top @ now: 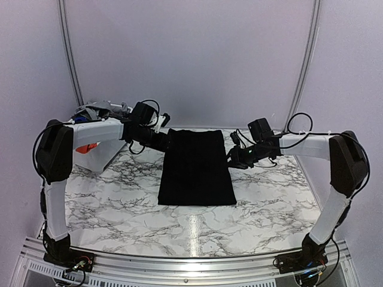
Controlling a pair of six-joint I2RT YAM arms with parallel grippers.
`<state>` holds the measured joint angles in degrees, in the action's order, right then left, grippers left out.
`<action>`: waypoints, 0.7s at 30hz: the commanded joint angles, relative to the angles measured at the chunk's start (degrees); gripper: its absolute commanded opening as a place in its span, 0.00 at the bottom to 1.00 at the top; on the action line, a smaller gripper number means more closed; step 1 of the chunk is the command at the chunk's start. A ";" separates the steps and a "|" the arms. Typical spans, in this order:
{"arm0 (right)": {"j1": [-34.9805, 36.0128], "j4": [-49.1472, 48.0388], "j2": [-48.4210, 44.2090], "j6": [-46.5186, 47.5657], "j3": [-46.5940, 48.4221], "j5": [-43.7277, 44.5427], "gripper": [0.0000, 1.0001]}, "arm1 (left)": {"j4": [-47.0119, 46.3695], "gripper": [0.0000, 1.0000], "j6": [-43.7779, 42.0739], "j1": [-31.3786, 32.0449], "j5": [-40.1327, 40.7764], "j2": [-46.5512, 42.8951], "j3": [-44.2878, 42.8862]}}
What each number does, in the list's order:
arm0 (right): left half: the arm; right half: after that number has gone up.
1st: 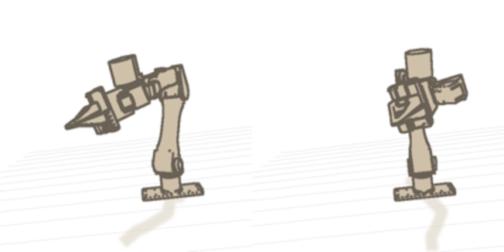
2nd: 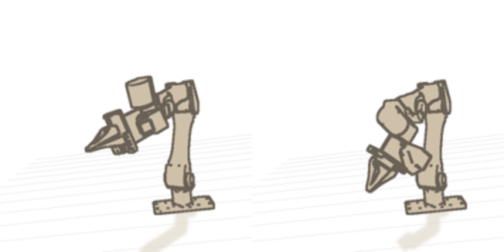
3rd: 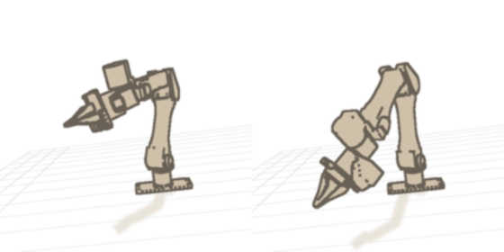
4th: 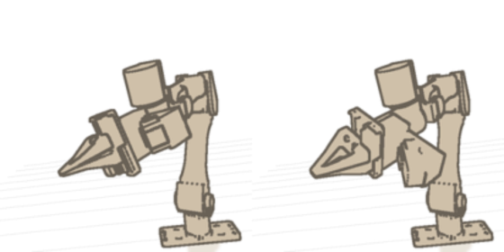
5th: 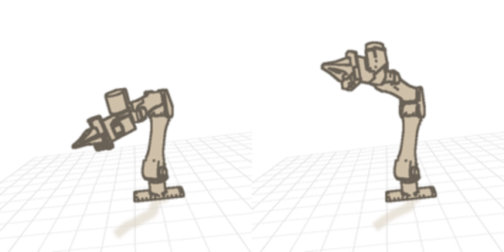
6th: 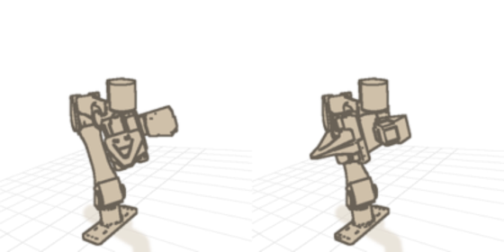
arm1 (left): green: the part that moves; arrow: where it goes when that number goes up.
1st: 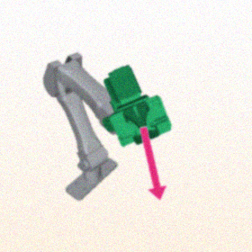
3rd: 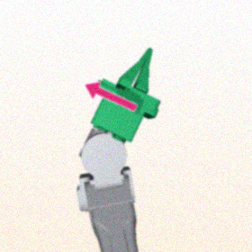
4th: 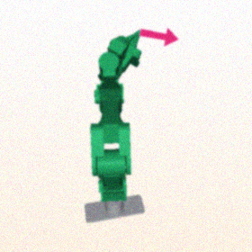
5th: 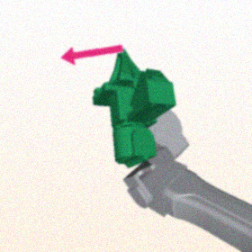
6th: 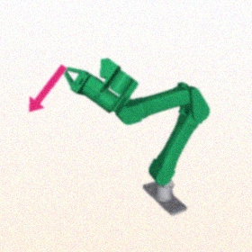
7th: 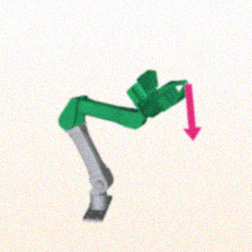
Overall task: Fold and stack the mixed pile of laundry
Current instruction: Smooth out the 2/3-rectangle-folded T-shirt at the center of the board.
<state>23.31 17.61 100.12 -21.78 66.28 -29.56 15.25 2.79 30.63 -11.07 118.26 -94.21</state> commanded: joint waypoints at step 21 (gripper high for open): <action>-1.34 9.95 25.07 7.63 25.83 12.88 0.34 | 5.22 0.51 4.16 0.48 -3.73 10.47 -4.07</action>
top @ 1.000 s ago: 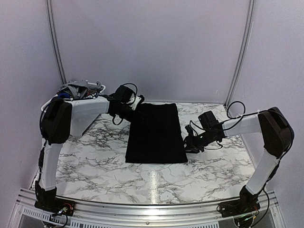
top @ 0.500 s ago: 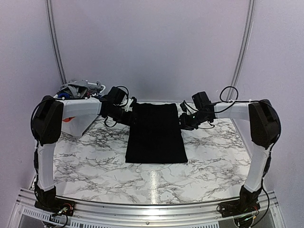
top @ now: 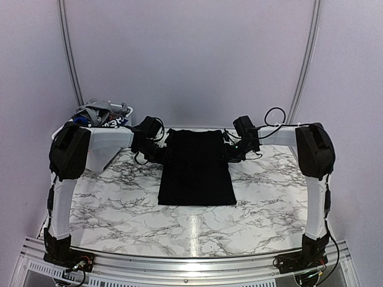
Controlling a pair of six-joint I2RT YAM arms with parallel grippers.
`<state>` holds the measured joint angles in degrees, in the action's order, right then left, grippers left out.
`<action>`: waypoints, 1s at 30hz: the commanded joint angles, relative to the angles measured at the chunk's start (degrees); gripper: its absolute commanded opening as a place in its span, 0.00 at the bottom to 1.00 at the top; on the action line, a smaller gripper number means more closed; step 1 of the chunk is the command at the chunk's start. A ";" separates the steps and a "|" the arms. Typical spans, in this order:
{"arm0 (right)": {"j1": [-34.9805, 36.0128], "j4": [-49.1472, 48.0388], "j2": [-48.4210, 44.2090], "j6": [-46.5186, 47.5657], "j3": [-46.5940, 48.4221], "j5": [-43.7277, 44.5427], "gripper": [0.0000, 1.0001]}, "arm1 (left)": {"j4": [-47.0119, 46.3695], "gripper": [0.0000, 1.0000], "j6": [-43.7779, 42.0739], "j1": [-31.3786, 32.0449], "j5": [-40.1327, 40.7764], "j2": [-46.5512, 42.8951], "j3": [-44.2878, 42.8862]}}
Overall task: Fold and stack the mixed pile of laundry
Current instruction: Smooth out the 2/3-rectangle-folded T-shirt at the center of the board.
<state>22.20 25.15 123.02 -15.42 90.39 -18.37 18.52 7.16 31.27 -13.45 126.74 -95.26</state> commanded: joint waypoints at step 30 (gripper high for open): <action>-3.83 1.28 1.37 0.57 -2.24 0.76 0.25 | -7.00 0.37 7.42 -4.28 -2.17 -1.51 3.59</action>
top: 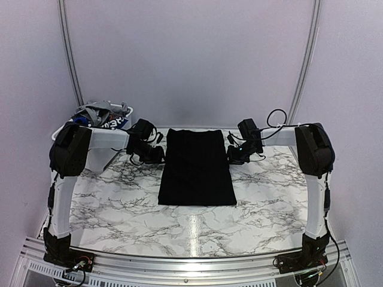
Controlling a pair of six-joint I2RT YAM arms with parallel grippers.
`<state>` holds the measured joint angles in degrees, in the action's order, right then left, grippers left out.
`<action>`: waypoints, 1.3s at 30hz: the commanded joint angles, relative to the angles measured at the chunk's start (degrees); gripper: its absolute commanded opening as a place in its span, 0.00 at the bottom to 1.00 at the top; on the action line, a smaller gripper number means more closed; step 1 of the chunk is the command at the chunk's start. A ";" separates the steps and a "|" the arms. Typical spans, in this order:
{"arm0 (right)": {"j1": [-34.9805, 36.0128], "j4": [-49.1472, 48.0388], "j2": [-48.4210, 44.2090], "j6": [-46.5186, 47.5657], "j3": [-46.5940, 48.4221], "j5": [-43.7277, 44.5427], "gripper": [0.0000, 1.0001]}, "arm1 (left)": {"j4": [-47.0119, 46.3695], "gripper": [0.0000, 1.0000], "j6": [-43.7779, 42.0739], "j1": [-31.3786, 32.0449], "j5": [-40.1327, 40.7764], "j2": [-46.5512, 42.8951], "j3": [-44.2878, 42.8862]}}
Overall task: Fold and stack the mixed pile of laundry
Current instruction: Smooth out the 2/3-rectangle-folded T-shirt at the center of the board.
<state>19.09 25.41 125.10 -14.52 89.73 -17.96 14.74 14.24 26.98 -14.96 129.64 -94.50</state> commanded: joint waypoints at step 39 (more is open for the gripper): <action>-0.72 -0.17 0.58 -0.56 -2.55 -1.16 0.24 | 2.43 0.24 -5.61 2.90 -7.43 0.11 -2.66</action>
<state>18.81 23.81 124.70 -14.76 88.49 -19.49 15.38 9.58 29.93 -20.23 128.46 -94.89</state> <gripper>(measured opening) 0.238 0.249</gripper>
